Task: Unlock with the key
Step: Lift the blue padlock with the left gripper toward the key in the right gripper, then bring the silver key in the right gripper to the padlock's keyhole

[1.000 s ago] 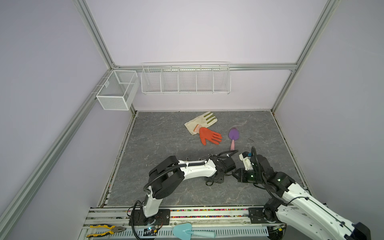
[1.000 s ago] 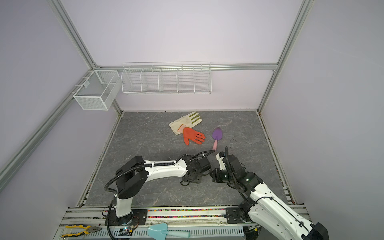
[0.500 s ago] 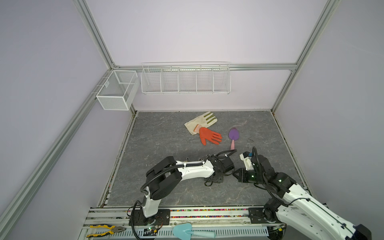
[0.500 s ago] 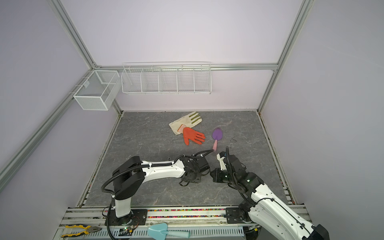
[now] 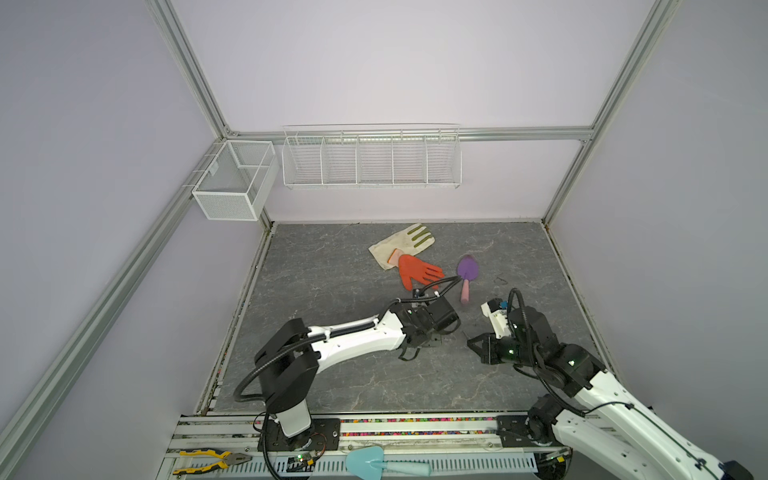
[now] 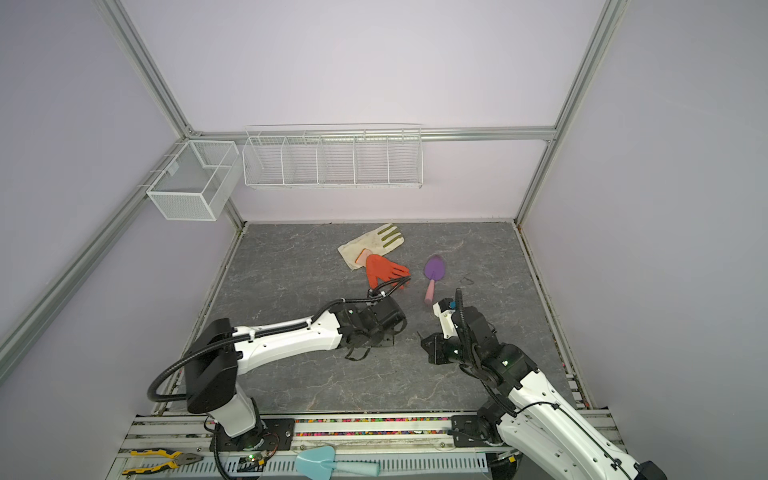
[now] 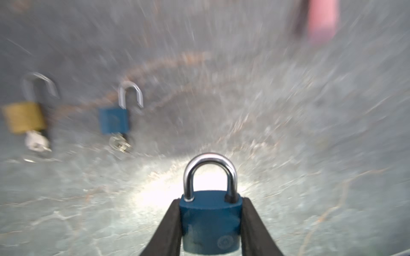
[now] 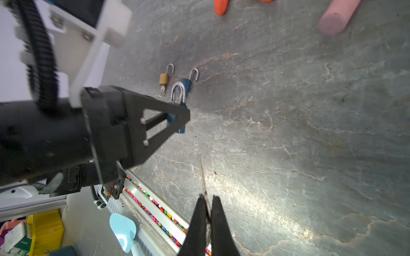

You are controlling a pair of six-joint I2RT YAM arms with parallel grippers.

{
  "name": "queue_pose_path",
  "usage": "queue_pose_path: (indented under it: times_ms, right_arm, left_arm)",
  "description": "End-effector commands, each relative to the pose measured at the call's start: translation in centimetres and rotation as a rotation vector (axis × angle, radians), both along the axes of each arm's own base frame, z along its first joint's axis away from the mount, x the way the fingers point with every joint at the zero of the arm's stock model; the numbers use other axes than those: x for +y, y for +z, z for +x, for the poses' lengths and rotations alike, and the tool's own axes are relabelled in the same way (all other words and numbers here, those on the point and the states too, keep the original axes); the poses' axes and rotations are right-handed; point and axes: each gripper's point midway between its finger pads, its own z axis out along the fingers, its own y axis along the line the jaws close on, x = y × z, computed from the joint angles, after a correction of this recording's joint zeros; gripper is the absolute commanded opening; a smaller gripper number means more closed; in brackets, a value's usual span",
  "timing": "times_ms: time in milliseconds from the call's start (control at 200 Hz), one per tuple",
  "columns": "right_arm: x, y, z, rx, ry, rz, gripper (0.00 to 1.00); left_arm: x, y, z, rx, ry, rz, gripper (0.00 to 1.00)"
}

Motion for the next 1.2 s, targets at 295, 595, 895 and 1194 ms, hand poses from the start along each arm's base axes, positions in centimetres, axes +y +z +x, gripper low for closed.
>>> queue_pose_path:
  times_ms: [295, 595, 895, 1194]
  right_arm:
    - [3.2, 3.9, 1.8, -0.203, 0.057, -0.042, 0.06]
    - [7.5, 6.0, 2.4, -0.323, 0.084, -0.001, 0.06]
    - [10.3, 8.6, 3.5, -0.405, 0.107, 0.07, 0.07]
    - [11.1, 10.1, 4.7, -0.451, 0.085, 0.071, 0.06]
  left_arm:
    - [4.6, 14.3, 4.9, -0.355, 0.232, -0.365, 0.1]
    - [5.8, 17.2, 5.5, -0.371, 0.379, -0.56, 0.0]
    - [4.5, 17.4, 5.6, -0.325, 0.411, -0.692, 0.0]
    - [4.0, 16.4, 5.6, -0.294, 0.417, -0.692, 0.0]
